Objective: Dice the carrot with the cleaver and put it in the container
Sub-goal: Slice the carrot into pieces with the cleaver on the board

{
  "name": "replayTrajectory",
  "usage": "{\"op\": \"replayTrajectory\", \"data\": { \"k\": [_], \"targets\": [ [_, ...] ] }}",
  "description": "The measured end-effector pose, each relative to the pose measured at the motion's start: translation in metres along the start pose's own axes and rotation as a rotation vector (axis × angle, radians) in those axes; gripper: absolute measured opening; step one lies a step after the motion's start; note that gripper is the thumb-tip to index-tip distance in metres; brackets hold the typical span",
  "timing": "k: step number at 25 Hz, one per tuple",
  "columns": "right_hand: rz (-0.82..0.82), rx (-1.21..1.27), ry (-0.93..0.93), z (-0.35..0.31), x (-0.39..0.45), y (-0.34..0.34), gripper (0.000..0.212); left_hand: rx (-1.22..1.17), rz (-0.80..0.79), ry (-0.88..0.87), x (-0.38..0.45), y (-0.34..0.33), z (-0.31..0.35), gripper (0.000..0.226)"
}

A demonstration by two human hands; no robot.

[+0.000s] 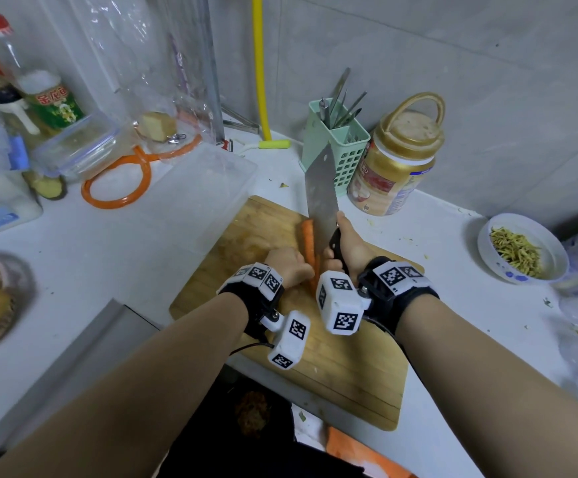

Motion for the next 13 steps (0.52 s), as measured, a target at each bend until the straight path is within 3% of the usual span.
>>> {"op": "replayTrajectory", "data": {
  "k": [3, 13],
  "targets": [
    [0.018, 0.034, -0.001, 0.001, -0.006, -0.002, 0.071, 0.137, -0.008, -0.023, -0.003, -0.009, 0.005, 0.035],
    [-0.010, 0.151, -0.019, 0.001, 0.005, 0.010, 0.064, 0.284, 0.090, -0.053, -0.002, 0.000, -0.006, 0.042]
  ]
}}
Point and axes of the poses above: each hand's wrist, its own x-axis towards the middle knuckle, its own y-axis out of the back of the hand, z = x × y, the point moved 5 cm from there along x, towards the middle knuckle, and after that the axes turned 2 degrees about -x, right-handed, at the moved point
